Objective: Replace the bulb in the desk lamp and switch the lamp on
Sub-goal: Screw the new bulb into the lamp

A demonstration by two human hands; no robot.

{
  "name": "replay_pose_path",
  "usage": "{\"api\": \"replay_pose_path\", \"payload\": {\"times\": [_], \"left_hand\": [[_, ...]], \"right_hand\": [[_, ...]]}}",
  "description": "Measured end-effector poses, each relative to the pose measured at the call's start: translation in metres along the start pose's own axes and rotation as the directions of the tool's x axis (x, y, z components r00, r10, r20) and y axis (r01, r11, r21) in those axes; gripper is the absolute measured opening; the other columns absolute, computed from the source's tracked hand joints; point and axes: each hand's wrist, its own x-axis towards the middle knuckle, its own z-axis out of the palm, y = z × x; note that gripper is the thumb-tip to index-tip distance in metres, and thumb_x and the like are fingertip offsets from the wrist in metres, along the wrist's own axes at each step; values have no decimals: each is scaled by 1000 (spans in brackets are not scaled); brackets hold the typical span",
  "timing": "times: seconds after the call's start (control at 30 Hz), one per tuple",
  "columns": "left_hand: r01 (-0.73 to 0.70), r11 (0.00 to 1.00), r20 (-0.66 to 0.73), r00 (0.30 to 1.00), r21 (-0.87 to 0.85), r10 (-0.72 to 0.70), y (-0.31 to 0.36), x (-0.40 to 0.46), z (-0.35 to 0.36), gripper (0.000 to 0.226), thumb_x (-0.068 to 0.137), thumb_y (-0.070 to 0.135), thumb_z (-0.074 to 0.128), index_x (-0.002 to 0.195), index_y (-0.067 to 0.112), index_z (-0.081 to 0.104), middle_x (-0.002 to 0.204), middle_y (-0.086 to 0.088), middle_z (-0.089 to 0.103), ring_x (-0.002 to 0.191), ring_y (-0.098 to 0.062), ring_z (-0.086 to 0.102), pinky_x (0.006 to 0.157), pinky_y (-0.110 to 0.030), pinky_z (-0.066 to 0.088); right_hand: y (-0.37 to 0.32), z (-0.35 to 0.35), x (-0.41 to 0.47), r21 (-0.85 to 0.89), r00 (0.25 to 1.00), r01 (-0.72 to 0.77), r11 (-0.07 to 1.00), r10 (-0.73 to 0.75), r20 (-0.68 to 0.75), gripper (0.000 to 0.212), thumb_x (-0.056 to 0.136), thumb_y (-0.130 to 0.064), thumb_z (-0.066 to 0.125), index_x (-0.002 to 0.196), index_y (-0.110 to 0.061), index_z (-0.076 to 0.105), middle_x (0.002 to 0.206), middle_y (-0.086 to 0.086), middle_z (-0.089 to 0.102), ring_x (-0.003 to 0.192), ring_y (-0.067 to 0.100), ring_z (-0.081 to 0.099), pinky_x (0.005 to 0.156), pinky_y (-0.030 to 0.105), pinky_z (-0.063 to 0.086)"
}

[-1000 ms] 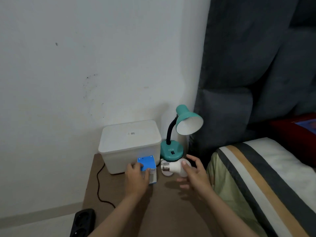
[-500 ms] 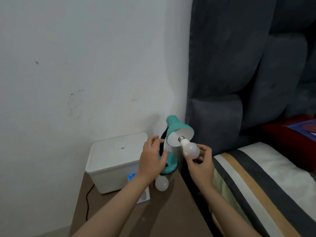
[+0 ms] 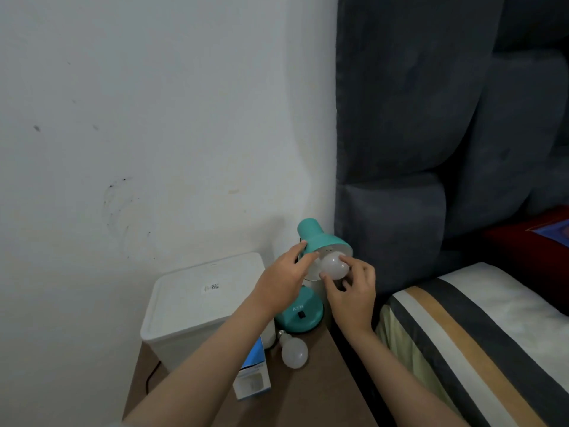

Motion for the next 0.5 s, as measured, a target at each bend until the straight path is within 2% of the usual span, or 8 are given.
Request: {"api": "replay_pose_path", "payload": {"times": [0.13, 0.33, 0.5], "left_hand": [[-6, 998, 13, 1000, -55, 7, -7, 0, 1, 66, 68, -16, 63, 126, 13, 48, 134, -22, 49, 101, -36, 62, 70, -42, 58], [33, 991, -40, 998, -128, -39, -3, 1, 0, 52, 75, -14, 55, 122, 9, 56, 131, -20, 54, 104, -35, 62, 81, -41, 56], [52, 987, -68, 996, -152, -63, 0, 4, -2, 45, 79, -7, 52, 120, 11, 58, 128, -16, 56, 108, -29, 60, 87, -31, 52]], "right_hand": [[3, 6, 6, -50, 998, 65, 997, -64, 11, 45, 73, -14, 80, 114, -14, 62, 112, 2, 49, 99, 18, 59, 80, 36, 58], [2, 16, 6, -121, 997, 78, 990, -79, -12, 45, 75, -19, 79, 116, -14, 61, 114, 5, 54, 96, 20, 62, 69, 36, 60], [8, 24, 1, -3, 999, 28, 1000, -28, -24, 45, 77, -11, 77, 118, -15, 58, 115, 4, 45, 97, 23, 61, 74, 38, 60]]}}
